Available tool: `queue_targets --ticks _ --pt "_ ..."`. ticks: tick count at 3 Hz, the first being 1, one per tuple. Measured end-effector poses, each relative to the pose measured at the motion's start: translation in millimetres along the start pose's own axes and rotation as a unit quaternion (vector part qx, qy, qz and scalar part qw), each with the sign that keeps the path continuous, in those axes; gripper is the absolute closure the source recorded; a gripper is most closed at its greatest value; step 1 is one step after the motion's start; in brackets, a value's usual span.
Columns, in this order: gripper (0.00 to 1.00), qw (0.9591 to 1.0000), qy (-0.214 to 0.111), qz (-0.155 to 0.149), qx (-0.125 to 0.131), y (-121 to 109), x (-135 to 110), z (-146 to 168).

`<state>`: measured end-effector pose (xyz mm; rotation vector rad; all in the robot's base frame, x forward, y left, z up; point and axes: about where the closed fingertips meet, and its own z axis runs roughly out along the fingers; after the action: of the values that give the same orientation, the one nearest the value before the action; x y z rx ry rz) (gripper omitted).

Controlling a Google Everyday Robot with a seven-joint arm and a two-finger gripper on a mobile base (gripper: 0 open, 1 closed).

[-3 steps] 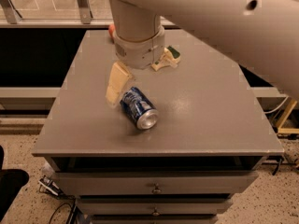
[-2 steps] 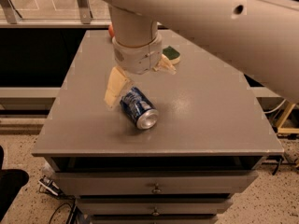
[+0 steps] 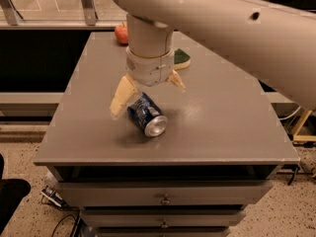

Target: Place pepsi can upright

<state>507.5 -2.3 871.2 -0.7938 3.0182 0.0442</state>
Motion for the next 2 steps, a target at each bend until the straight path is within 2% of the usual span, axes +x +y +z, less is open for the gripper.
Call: queue_targets --ticks 1,2 --pt "0.00 0.9999 0.000 -0.004 -0.013 5.3 -0.1 6.4" --pt "0.00 0.9995 -0.008 -0.021 -0.021 12.6 0.6 13.4"
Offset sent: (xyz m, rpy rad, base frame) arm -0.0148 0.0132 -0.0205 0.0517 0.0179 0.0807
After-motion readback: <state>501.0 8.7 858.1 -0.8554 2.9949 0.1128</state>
